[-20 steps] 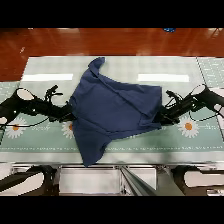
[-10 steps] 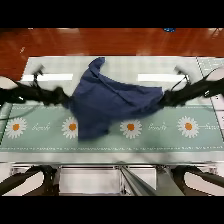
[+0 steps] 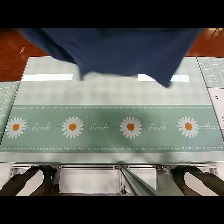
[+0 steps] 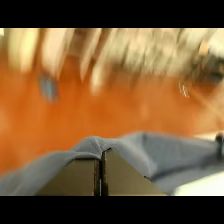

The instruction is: Fold the shirts.

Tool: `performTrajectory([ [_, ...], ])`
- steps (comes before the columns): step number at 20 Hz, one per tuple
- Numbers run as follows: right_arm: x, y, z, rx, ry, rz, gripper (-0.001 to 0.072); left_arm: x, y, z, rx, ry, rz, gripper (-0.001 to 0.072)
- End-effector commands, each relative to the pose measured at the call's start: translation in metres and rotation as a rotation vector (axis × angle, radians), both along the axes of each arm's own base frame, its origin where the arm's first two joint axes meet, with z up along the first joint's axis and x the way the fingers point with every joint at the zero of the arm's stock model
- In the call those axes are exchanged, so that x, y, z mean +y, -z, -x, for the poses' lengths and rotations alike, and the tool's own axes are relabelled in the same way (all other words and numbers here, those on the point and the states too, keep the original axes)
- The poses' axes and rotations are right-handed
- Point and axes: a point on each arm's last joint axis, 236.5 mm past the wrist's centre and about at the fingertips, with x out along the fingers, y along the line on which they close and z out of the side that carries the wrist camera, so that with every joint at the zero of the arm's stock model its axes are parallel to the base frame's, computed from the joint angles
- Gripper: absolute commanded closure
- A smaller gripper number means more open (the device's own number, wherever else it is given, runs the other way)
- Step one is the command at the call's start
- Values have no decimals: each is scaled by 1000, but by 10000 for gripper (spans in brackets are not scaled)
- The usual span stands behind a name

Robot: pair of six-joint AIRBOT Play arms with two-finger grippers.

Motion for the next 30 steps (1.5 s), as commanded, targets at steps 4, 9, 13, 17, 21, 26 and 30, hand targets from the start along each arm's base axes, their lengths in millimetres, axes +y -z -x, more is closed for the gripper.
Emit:
performTrajectory([
  [4, 5, -83, 121, -305, 55, 96, 689, -2, -118, 163, -459, -241, -194, 684],
  [9, -4, -63, 187, -273, 114, 201, 689, -7, -77, 212, -356, -308, -345, 684],
  [13, -1, -9, 188, -68, 85, 173, 689, -7, 17, 190, 44, -204, -378, 684],
  [17, 4, 65, 146, 149, 25, 112, 689, 5, 120, 143, 390, -122, -340, 684],
  [21, 5, 147, 71, 320, 9, 1, 689, 37, 223, 44, 576, -146, -210, 684],
  [26, 32, 265, -32, 557, -57, -78, 689, 74, 358, -75, 873, -164, -115, 684],
  [30, 39, 354, -120, 703, -11, -159, 689, 83, 434, -134, 1059, -112, -80, 684],
])
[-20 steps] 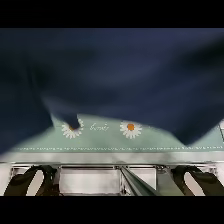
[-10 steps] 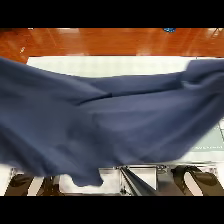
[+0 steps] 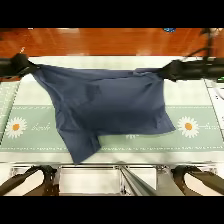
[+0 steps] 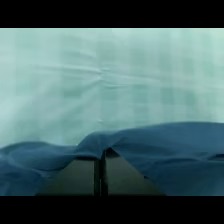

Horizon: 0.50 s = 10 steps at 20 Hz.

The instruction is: Fold the shirts.

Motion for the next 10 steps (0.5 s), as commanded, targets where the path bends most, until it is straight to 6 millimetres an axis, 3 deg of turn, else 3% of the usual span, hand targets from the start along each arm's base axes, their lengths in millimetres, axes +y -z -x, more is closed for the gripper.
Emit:
performTrajectory([
  [1, 2, 79, -73, 108, 67, -42, 689, 2, 76, -46, 150, 7, 63, 684],
  [3, -5, 96, -103, 151, 109, -63, 689, -5, 93, -60, 172, 15, 92, 684],
  [6, -10, 113, -130, 188, 169, -85, 688, -21, 110, -70, 190, 20, 132, 683],
  [7, -11, 117, -134, 211, 190, -97, 609, -26, 116, -69, 187, 58, 115, 682],
  [8, -10, 120, -130, 244, 184, -107, 323, -31, 120, -62, 185, 137, 87, 626],
  [9, -9, 119, -123, 265, 152, -109, 290, -33, 118, -58, 195, 162, 89, 335],
  [10, -15, 111, -116, 284, 121, -117, 290, -31, 114, -50, 221, 188, 84, 194],
])
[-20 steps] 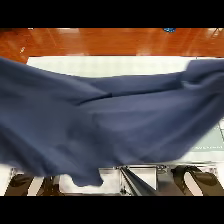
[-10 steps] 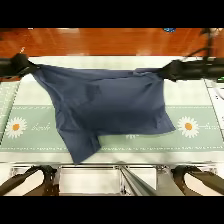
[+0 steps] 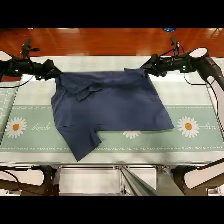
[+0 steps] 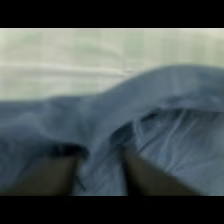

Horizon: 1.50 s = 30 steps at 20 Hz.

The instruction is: Fold the shirts.

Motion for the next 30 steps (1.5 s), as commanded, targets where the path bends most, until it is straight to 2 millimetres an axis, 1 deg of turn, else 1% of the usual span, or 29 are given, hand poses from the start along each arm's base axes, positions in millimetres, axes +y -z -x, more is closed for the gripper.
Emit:
performTrajectory([
  [1, -15, -9, 14, 95, -47, -53, 291, 3, 6, 27, 85, 149, -41, 198],
  [2, -30, -23, 24, 109, -60, -64, 292, 19, 8, 45, 174, 146, -74, 199],
  [3, -49, -38, 36, 113, -67, -58, 292, 37, 9, 65, 248, 148, -108, 199],
  [4, -77, -44, 54, 129, -74, 19, 292, 53, 5, 80, 288, 120, -122, 199],
  [6, -149, -40, 97, 208, -17, 294, 292, 75, -6, 103, 281, 26, -114, 199],
  [7, -186, -37, 120, 247, 33, 419, 292, 85, -6, 120, 275, -31, -113, 199],
  [8, -218, -33, 142, 289, 137, 490, 292, 94, 1, 137, 276, -93, -108, 199],
  [9, -235, -29, 158, 300, 252, 474, 292, 102, 15, 158, 293, -176, -96, 199],
  [10, -235, -22, 169, 282, 326, 420, 292, 104, 34, 182, 339, -264, -63, 199],
  [11, -226, -12, 180, 249, 362, 357, 292, 96, 52, 202, 382, -318, -8, 199],
  [12, -211, -3, 190, 221, 355, 303, 292, 81, 66, 218, 417, -347, 72, 200],
  [14, -173, 11, 212, 203, 297, 192, 292, 52, 85, 241, 460, -324, 186, 200],
  [15, -154, 13, 222, 198, 262, 140, 292, 44, 95, 256, 483, -292, 189, 200],
  [16, -141, 15, 231, 202, 231, 110, 292, 41, 104, 266, 500, -277, 182, 200],
  [17, -131, 15, 240, 198, 201, 90, 292, 40, 110, 271, 514, -291, 189, 200],
  [18, -129, 16, 244, 192, 200, 96, 293, 40, 114, 272, 518, -301, 187, 200],
  [21, -129, 18, 245, 183, 213, 104, 293, 40, 111, 255, 473, -355, 222, 200],
  [23, -129, 17, 244, 179, 218, 101, 293, 37, 113, 251, 482, -367, 234, 200],
  [26, -129, 17, 244, 178, 218, 102, 293, 23, 123, 250, 508, -326, 223, 201],
  [28, -129, 17, 244, 180, 221, 101, 293, 12, 129, 242, 497, -314, 216, 202],
  [29, -129, 17, 244, 182, 219, 101, 293, 7, 128, 236, 485, -316, 224, 265],
  [30, -131, 19, 245, 185, 217, 111, 293, 3, 126, 234, 464, -284, 220, 543],
])
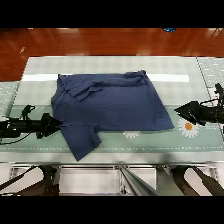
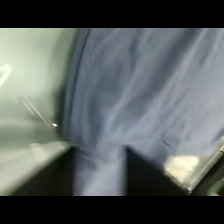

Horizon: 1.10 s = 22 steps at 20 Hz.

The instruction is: Fold the shirts.

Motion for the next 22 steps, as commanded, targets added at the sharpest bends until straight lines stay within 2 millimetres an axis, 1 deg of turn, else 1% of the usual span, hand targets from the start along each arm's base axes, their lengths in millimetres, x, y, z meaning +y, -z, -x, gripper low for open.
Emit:
performTrajectory([
  [1, -7, 8, 5, 20, -10, 44, 293, -16, 0, -12, -61, 57, -1, 681],
  [2, -16, 16, 11, 45, -16, 100, 293, -20, -1, -11, -62, 72, 0, 684],
  [4, -48, 39, 27, 168, 53, 219, 293, -22, -3, -12, -65, 86, 5, 684],
  [5, -60, 47, 36, 223, 86, 246, 293, -23, -4, -11, -67, 95, 8, 684],
  [6, -68, 53, 43, 266, 109, 243, 293, -24, -5, -11, -70, 104, 12, 684],
  [8, -72, 59, 52, 321, 138, 185, 293, -24, -6, -10, -69, 106, 14, 684],
  [11, -65, 68, 60, 387, 126, 108, 293, -24, -6, -10, -74, 112, 12, 684],
  [12, -60, 72, 59, 398, 111, 74, 293, -24, -6, -10, -74, 112, 12, 684],
  [16, -39, 83, 42, 390, 96, -70, 295, -24, -6, -10, -78, 117, 11, 684],
  [19, -26, 96, 37, 407, 47, -61, 297, -24, -6, -10, -78, 117, 11, 684],
  [22, -12, 104, 11, 374, 68, -92, 298, -23, -5, -11, -80, 114, 7, 684],
])
